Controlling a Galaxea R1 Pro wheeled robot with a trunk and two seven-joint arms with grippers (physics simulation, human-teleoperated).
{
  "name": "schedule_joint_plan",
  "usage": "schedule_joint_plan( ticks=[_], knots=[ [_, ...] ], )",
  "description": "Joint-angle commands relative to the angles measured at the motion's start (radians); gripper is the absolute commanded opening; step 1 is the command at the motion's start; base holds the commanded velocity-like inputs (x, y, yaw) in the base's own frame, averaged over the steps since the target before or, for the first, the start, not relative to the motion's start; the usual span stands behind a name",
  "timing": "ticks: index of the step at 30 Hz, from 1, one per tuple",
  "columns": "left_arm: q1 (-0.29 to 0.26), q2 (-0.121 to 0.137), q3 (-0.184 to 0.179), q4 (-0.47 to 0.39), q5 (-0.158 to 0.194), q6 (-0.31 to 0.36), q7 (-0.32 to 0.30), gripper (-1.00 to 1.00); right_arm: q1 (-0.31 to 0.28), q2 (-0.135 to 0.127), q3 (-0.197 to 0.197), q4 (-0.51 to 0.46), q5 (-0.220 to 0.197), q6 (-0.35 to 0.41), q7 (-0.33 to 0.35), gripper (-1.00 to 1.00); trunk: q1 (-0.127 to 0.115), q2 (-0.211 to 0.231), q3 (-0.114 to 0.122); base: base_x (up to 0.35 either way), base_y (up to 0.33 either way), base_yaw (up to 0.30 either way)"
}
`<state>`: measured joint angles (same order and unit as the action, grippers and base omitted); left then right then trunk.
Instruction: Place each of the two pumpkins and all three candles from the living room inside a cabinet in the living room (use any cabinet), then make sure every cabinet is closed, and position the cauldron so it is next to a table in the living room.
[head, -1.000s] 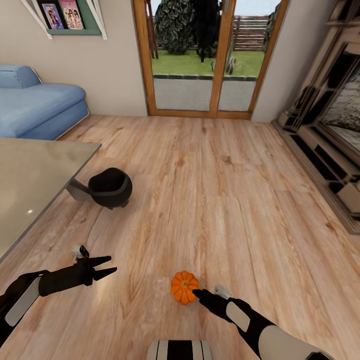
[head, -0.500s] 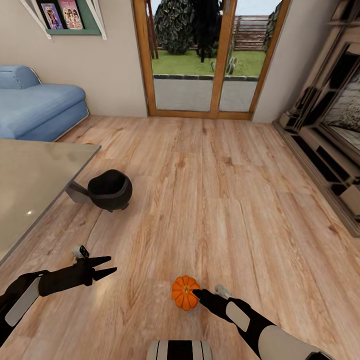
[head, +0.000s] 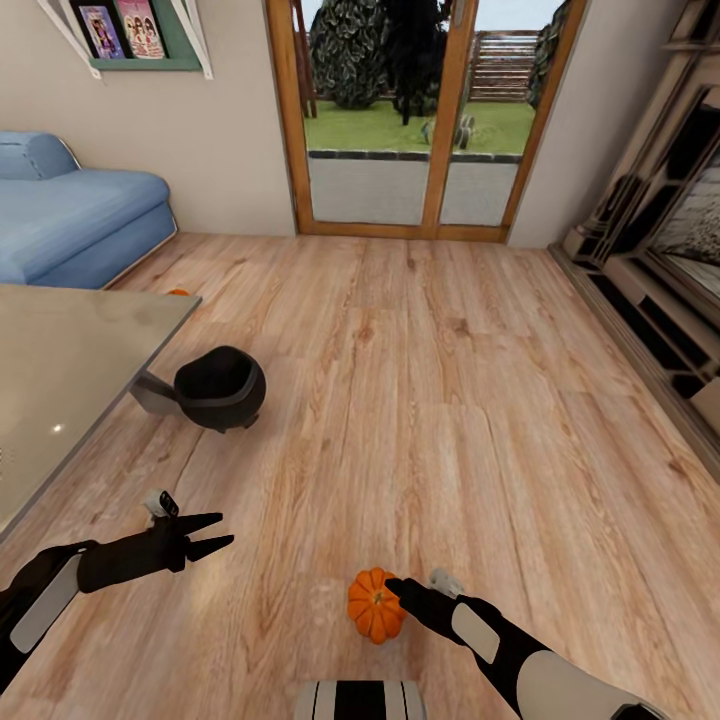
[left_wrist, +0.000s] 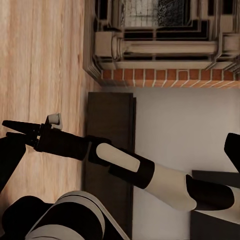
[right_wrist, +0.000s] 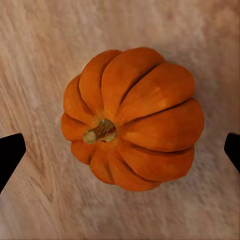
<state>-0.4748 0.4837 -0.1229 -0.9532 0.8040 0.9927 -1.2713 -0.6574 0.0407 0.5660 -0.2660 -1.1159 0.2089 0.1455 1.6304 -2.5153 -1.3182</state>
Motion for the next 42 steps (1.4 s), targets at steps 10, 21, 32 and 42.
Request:
schedule_joint_plan(
  ticks=[10, 21, 32, 42],
  knots=[
    [-0.001, 0.000, -0.001, 0.001, 0.004, 0.007, -0.002, 1.00, -0.001, 0.000, 0.004, 0.003, -0.002, 0.004, 0.000, 1.00, 0.000, 0.000, -0.001, -0.007, 0.006, 0.000],
    [-0.001, 0.001, -0.001, 0.001, 0.004, 0.007, -0.002, 1.00, -0.001, 0.001, 0.005, 0.005, -0.002, 0.004, 0.000, 1.00, 0.003, -0.002, -0.032, 0.000, 0.000, 0.000],
    [-0.001, 0.001, 0.000, 0.001, 0.004, 0.006, -0.002, 1.00, -0.001, 0.001, 0.005, 0.005, 0.025, 0.004, 0.000, 1.00, 0.008, -0.005, -0.074, 0.000, 0.000, 0.000],
    [-0.001, 0.001, 0.001, 0.001, 0.004, 0.007, -0.002, 1.00, -0.001, 0.002, 0.005, 0.001, 0.039, 0.002, 0.000, 1.00, 0.010, -0.005, -0.086, 0.000, 0.000, 0.000]
  ],
)
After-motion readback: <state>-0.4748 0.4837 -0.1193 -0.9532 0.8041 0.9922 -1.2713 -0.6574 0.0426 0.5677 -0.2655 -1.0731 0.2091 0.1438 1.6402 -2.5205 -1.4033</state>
